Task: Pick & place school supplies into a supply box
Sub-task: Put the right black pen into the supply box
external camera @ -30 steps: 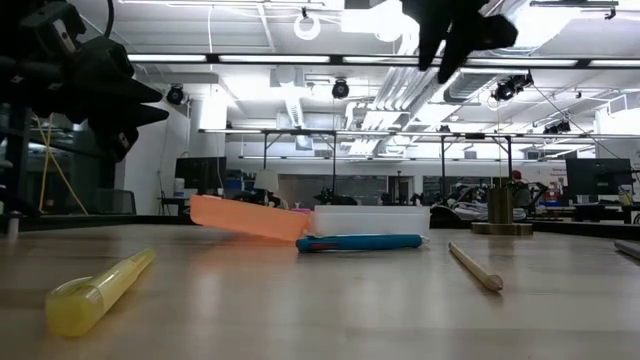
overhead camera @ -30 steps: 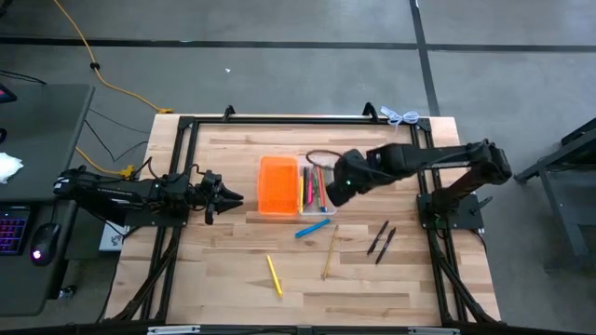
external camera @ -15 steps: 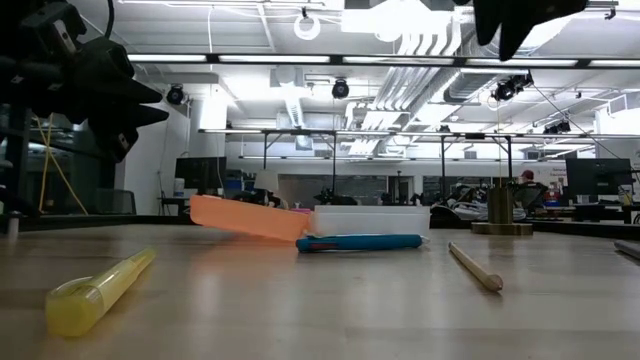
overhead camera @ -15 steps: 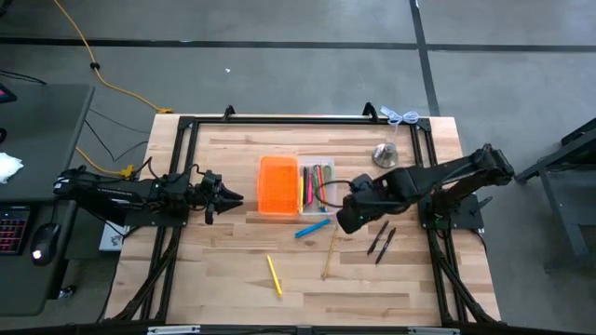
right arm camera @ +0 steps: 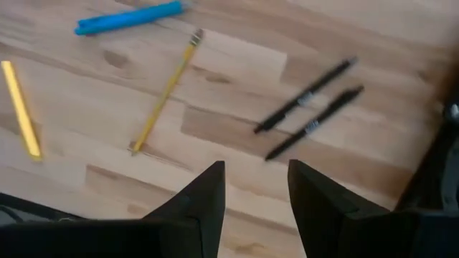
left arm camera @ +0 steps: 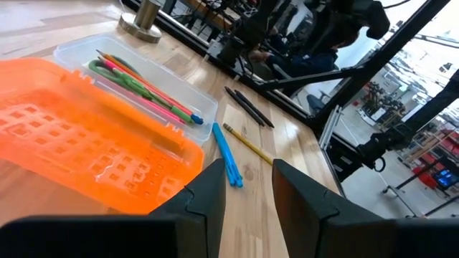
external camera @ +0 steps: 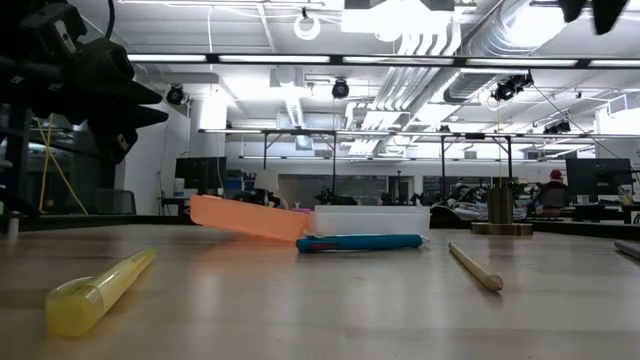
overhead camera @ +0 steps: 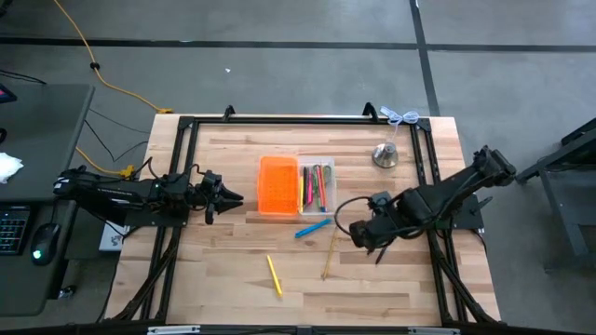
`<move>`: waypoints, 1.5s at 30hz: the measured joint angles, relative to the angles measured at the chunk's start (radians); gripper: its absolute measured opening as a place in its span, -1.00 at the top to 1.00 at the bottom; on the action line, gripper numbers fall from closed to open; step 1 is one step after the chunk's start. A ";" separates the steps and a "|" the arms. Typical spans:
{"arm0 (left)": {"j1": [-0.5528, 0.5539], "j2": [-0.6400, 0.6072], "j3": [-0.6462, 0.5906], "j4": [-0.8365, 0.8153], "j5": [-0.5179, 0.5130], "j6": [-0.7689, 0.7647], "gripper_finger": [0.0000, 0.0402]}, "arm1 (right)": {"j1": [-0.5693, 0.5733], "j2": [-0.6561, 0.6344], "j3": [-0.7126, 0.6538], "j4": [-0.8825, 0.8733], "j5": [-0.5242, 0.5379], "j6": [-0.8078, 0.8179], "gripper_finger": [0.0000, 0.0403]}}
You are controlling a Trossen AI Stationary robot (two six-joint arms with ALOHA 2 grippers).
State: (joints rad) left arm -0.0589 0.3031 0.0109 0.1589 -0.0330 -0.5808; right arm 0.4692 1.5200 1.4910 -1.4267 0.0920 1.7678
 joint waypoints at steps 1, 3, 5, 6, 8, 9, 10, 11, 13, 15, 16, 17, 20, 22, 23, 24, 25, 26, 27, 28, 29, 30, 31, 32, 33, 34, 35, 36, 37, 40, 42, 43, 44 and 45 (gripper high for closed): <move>0.000 0.000 0.000 -0.003 0.000 0.000 0.28 | 0.009 0.000 0.000 -0.008 -0.011 0.021 0.36; 0.000 0.000 0.000 -0.005 0.000 0.000 0.28 | 0.022 0.000 0.000 -0.019 -0.034 0.063 0.36; 0.000 0.000 0.000 -0.004 0.000 0.000 0.28 | 0.031 0.000 0.000 -0.025 -0.047 0.096 0.36; 0.000 0.000 0.000 -0.005 0.000 0.000 0.28 | 0.034 0.000 0.000 -0.027 -0.048 0.113 0.36; 0.000 0.000 0.000 -0.004 0.000 0.000 0.28 | 0.038 0.000 0.000 -0.035 -0.055 0.140 0.36; 0.000 0.000 0.000 -0.005 0.000 -0.001 0.28 | 0.038 0.002 0.000 -0.041 -0.066 0.150 0.36; 0.000 0.000 0.000 -0.005 0.000 0.000 0.28 | 0.036 0.005 0.000 -0.053 -0.076 0.160 0.36; 0.000 0.000 0.000 -0.005 0.000 -0.001 0.28 | 0.035 0.008 0.000 -0.067 -0.084 0.168 0.36; 0.000 0.000 0.000 -0.005 0.000 -0.001 0.28 | 0.033 0.022 0.000 -0.091 -0.087 0.170 0.36; 0.000 0.000 0.000 -0.005 0.000 -0.001 0.28 | 0.028 0.036 0.000 -0.112 -0.091 0.172 0.36; 0.000 0.000 0.000 -0.005 0.000 -0.001 0.28 | 0.025 0.044 0.000 -0.117 -0.093 0.173 0.36; 0.000 0.000 0.000 -0.005 0.000 -0.001 0.28 | 0.021 0.050 0.000 -0.121 -0.096 0.173 0.36; 0.000 0.000 0.000 -0.005 0.000 -0.001 0.28 | 0.008 0.070 0.000 -0.125 -0.096 0.173 0.36; 0.000 0.000 0.000 -0.005 0.000 -0.001 0.28 | 0.000 0.080 0.000 -0.125 -0.096 0.172 0.36; 0.000 0.000 0.000 -0.005 0.000 -0.001 0.28 | -0.003 0.085 0.000 -0.126 -0.092 0.169 0.36; 0.000 0.000 0.000 -0.005 0.000 -0.001 0.28 | -0.005 0.089 0.000 -0.126 -0.090 0.169 0.36; 0.000 0.000 0.000 -0.005 0.000 -0.002 0.28 | -0.007 0.094 0.000 -0.125 -0.089 0.169 0.36; 0.000 0.000 0.000 -0.005 0.000 -0.004 0.28 | -0.009 0.098 0.000 -0.126 -0.087 0.169 0.36; 0.000 0.000 0.000 -0.004 0.000 -0.006 0.28 | -0.012 0.102 0.000 -0.126 -0.087 0.169 0.36; 0.000 0.000 0.000 -0.004 0.000 -0.007 0.28 | -0.012 0.106 0.000 -0.125 -0.087 0.168 0.36; 0.000 0.000 0.000 -0.004 0.000 -0.008 0.28 | -0.012 0.112 0.000 -0.126 -0.085 0.168 0.36; 0.000 0.000 0.000 -0.005 0.000 -0.014 0.28 | -0.012 0.116 0.000 -0.125 -0.084 0.168 0.36; 0.000 0.000 0.000 -0.005 0.000 -0.020 0.28 | -0.012 0.120 0.000 -0.125 -0.085 0.168 0.36; 0.000 0.000 0.000 -0.005 0.000 -0.027 0.28 | -0.012 0.125 0.000 -0.123 -0.086 0.170 0.36; 0.000 0.000 0.000 -0.005 0.000 -0.027 0.28 | -0.012 0.128 0.000 -0.122 -0.087 0.173 0.36; 0.000 0.000 0.000 -0.004 0.002 -0.027 0.28 | -0.012 0.130 0.000 -0.121 -0.088 0.179 0.36; 0.000 0.000 0.000 -0.004 0.003 -0.027 0.28 | -0.012 0.132 0.000 -0.121 -0.092 0.184 0.36; 0.000 0.000 0.000 -0.005 0.003 -0.032 0.28 | -0.012 0.135 0.000 -0.119 -0.100 0.188 0.36; 0.000 0.000 0.000 -0.004 0.004 -0.036 0.28 | -0.012 0.136 0.000 -0.118 -0.103 0.193 0.36; 0.000 0.000 0.000 -0.004 0.005 -0.038 0.28 | -0.012 0.139 0.000 -0.114 -0.124 0.223 0.36; 0.000 0.000 0.000 -0.003 0.022 -0.038 0.28 | -0.009 0.143 0.000 -0.112 -0.149 0.242 0.36; 0.000 0.000 0.000 -0.001 0.033 -0.038 0.28 | -0.005 0.145 0.000 -0.110 -0.153 0.249 0.36; 0.000 0.000 0.000 -0.001 0.046 -0.038 0.28 | -0.003 0.151 0.000 -0.108 -0.157 0.263 0.36; 0.000 0.000 0.000 -0.002 0.057 -0.039 0.28 | -0.002 0.155 0.000 -0.106 -0.170 0.280 0.36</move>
State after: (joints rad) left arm -0.0591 0.3031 0.0109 0.1565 0.0237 -0.6193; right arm 0.4667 1.6752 1.4910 -1.5322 -0.0781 2.0477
